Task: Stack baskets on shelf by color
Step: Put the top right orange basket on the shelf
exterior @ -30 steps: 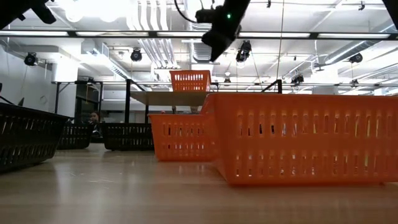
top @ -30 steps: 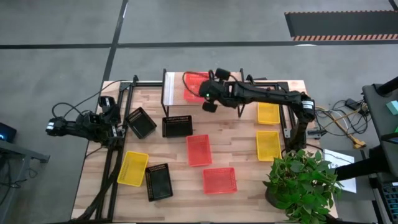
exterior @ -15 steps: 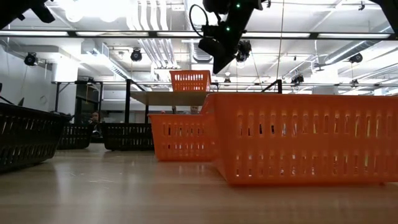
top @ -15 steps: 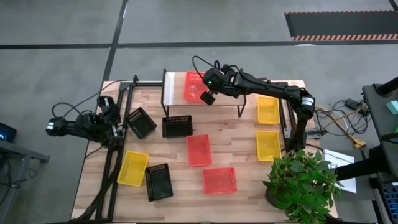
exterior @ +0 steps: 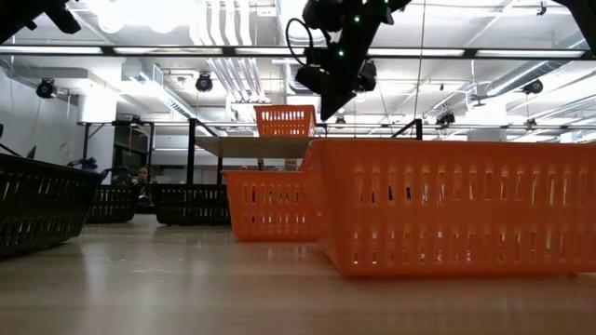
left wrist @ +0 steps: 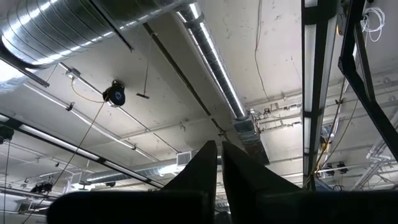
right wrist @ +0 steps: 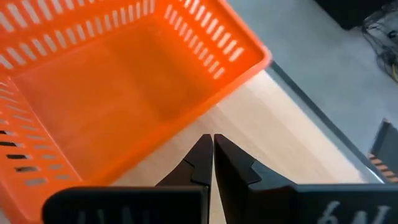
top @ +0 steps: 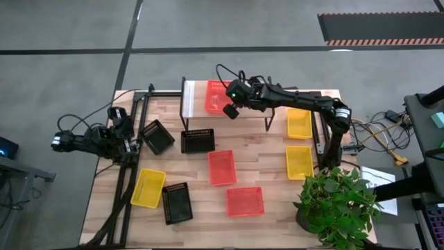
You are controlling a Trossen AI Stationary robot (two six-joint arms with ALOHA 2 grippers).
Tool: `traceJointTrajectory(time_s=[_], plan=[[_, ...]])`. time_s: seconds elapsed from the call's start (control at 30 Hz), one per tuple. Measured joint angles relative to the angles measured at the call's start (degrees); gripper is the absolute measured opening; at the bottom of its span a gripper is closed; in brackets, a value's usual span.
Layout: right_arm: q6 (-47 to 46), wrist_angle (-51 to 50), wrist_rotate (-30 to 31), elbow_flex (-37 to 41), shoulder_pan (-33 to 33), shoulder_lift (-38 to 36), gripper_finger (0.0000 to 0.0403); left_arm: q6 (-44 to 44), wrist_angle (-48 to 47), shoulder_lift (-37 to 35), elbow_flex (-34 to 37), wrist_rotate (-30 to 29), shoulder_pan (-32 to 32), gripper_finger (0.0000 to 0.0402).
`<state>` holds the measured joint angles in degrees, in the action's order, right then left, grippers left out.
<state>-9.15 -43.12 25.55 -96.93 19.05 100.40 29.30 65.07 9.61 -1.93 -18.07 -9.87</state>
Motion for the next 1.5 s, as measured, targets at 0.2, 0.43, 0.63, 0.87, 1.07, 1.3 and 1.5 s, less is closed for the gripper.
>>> traceJointTrajectory(time_s=[0.2,0.43,0.63,0.87,1.07,1.3,1.5], plan=[[1.2,8.2,-5.0,1.6,0.0,0.0,0.0008,0.0,0.1,0.0,0.0,0.0,0.0,0.0008],[2.6,10.2,-5.0,1.7,0.0,-0.1,0.0008,0.0,0.4,0.0,0.0,0.0,0.0,0.0008],[-0.3,8.5,-4.5,1.8,0.1,1.0,0.0009,0.0,0.4,0.0,0.0,0.0,0.0,0.0008],[5.9,18.8,-4.5,1.7,0.7,4.5,0.0009,0.0,0.4,0.0,0.0,0.0,0.0,0.0008],[3.3,13.5,-4.5,0.4,0.7,3.8,0.0009,0.0,0.4,0.0,0.0,0.0,0.0,0.0008],[7.7,25.1,-6.1,0.4,0.8,6.1,0.0009,0.1,0.5,0.0,0.0,0.0,0.0,0.0008],[8.2,22.3,-6.1,-0.9,0.8,6.1,0.0009,0.1,0.5,0.0,-0.1,0.0,0.0,0.0008]])
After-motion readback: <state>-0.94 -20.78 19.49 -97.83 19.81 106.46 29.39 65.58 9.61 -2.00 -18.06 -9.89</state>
